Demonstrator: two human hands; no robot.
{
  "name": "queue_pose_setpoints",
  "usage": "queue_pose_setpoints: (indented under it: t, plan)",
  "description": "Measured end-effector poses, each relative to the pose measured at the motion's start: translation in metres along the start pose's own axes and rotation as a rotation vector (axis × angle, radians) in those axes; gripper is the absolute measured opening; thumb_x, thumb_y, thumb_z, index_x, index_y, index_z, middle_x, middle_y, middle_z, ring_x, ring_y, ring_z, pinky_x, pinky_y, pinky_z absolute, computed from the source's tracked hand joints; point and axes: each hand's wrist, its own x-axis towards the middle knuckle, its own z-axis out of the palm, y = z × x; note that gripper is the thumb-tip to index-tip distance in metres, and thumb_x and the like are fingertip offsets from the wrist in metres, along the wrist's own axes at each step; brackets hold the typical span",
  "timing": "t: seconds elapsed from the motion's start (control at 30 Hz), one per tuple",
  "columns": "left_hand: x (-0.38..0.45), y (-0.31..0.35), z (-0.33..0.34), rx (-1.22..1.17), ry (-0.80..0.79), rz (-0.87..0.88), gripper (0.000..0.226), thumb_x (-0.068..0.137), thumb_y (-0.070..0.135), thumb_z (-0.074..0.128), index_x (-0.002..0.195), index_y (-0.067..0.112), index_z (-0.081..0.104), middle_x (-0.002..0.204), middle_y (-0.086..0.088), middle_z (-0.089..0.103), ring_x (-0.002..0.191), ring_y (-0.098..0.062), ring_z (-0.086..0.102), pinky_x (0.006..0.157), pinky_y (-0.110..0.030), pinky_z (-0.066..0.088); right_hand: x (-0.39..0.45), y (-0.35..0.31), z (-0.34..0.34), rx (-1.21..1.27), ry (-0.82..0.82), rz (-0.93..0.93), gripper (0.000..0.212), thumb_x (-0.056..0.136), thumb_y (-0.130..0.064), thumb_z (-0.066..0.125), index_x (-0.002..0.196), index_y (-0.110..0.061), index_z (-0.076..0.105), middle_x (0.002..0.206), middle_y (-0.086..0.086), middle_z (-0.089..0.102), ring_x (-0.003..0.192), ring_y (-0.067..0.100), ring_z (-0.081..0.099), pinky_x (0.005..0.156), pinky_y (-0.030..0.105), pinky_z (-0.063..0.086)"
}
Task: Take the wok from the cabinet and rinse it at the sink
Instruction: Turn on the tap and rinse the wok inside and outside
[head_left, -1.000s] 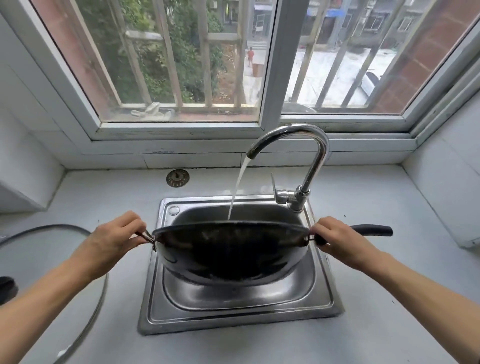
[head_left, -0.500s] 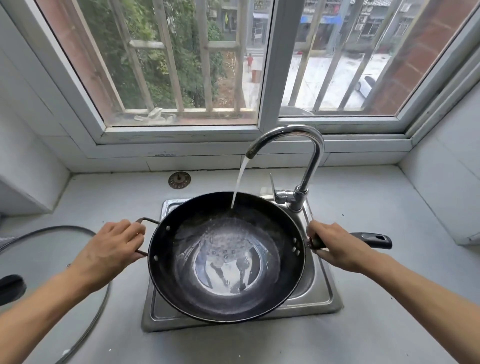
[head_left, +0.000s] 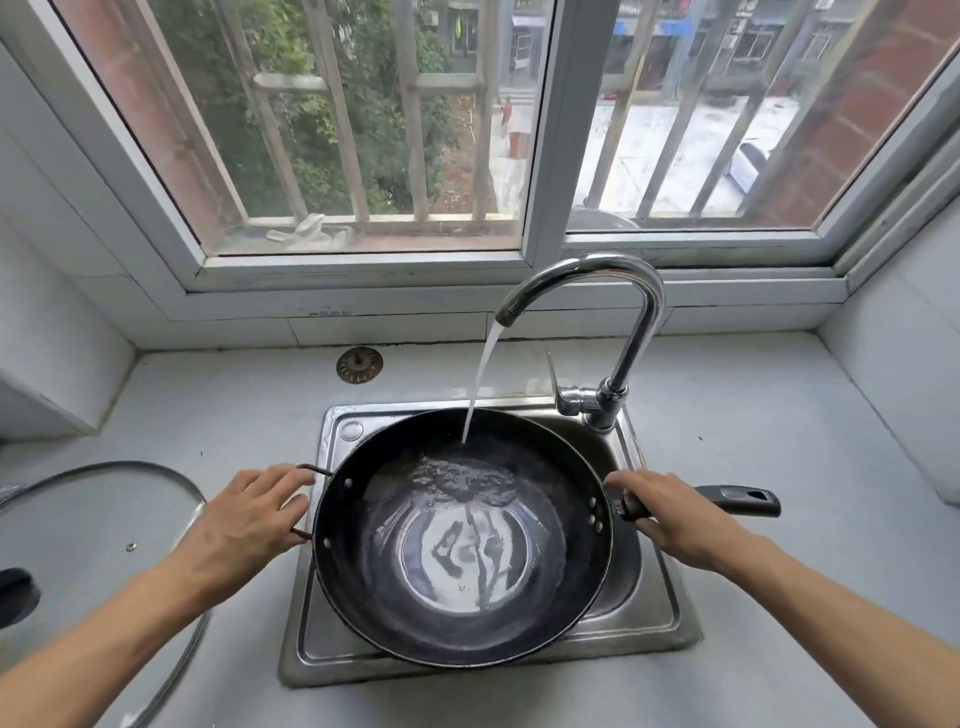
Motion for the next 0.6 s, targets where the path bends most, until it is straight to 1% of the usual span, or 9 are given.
queue_pose_setpoints:
  t: [0.07,0.17,0.27,0.33,0.37,0.43,0.5,0.53,0.6]
  plan:
    - [0.001,0.003,0.005,-0.013,-0.023,0.022,0.055,0.049,0.04,0.093,0.08,0.015,0.057,0.116,-0.009,0.062,0.109,-0.032,0.057,0.08,-0.041,0.045,0.001,0.001,0.003,0.024,-0.013,0.008,0.055,0.081,-0.009,0.058,0.118,-0.044,0.038,0.105,-0.009,0.055,0.096,0.015,0.052,0.087,0.034,0.045]
    - [0.004,0.006,0.009,-0.045,-0.037,0.049,0.06,0.047,0.042,0.093,0.086,0.016,0.056,0.117,-0.009,0.063,0.112,-0.031,0.057,0.077,-0.041,0.054,0.0,0.004,0.008,0.058,-0.02,0.01,0.056,0.078,-0.006,0.056,0.117,-0.043,0.039,0.106,-0.009,0.055,0.096,0.014,0.051,0.087,0.033,0.045]
    - [0.005,0.007,0.009,-0.072,-0.02,0.051,0.065,0.047,0.042,0.093,0.089,0.017,0.051,0.116,-0.009,0.063,0.109,-0.031,0.058,0.075,-0.041,0.056,0.002,0.005,0.01,0.053,-0.026,0.006,0.056,0.079,-0.007,0.057,0.117,-0.044,0.039,0.108,-0.01,0.053,0.098,0.013,0.051,0.088,0.032,0.045]
    - [0.006,0.005,0.007,-0.117,-0.029,0.027,0.068,0.048,0.045,0.093,0.092,0.021,0.047,0.119,-0.007,0.062,0.109,-0.03,0.058,0.077,-0.04,0.055,0.002,0.004,0.01,0.05,-0.03,0.009,0.056,0.079,-0.008,0.056,0.117,-0.045,0.037,0.109,-0.01,0.054,0.098,0.014,0.052,0.088,0.033,0.046]
    - [0.007,0.003,0.007,-0.145,-0.035,-0.002,0.07,0.048,0.047,0.092,0.097,0.024,0.047,0.122,-0.005,0.06,0.111,-0.029,0.057,0.08,-0.039,0.054,0.003,0.003,0.01,0.049,-0.034,0.014,0.056,0.08,-0.009,0.057,0.118,-0.045,0.036,0.109,-0.009,0.055,0.098,0.015,0.053,0.087,0.033,0.046]
    - [0.012,-0.003,0.004,-0.189,-0.097,-0.063,0.086,0.047,0.053,0.09,0.118,0.025,0.048,0.13,-0.003,0.057,0.115,-0.026,0.056,0.088,-0.038,0.051,0.004,0.001,0.006,0.05,-0.053,0.027,0.061,0.08,-0.011,0.059,0.123,-0.046,0.034,0.111,-0.011,0.055,0.096,0.013,0.054,0.086,0.031,0.046]
    - [0.022,-0.006,-0.001,-0.205,-0.15,-0.07,0.105,0.055,0.055,0.085,0.142,0.022,0.035,0.143,-0.001,0.047,0.126,-0.023,0.049,0.101,-0.034,0.043,0.008,0.0,0.0,0.049,-0.095,0.032,0.068,0.081,-0.015,0.065,0.131,-0.045,0.03,0.108,-0.016,0.051,0.094,0.01,0.051,0.086,0.027,0.044]
    - [0.027,-0.006,-0.003,-0.215,-0.19,-0.064,0.108,0.06,0.054,0.081,0.148,0.021,0.026,0.149,0.001,0.039,0.132,-0.02,0.042,0.106,-0.031,0.037,0.01,0.0,-0.004,0.052,-0.123,0.033,0.07,0.082,-0.018,0.068,0.135,-0.043,0.03,0.105,-0.017,0.049,0.094,0.009,0.049,0.087,0.026,0.044]
    - [0.038,-0.007,-0.009,-0.241,-0.316,-0.097,0.113,0.065,0.054,0.077,0.153,0.02,0.014,0.153,0.003,0.031,0.137,-0.018,0.035,0.109,-0.027,0.031,0.016,-0.001,-0.01,0.049,-0.187,0.042,0.073,0.082,-0.023,0.072,0.14,-0.04,0.03,0.105,-0.015,0.049,0.096,0.009,0.05,0.09,0.027,0.044]
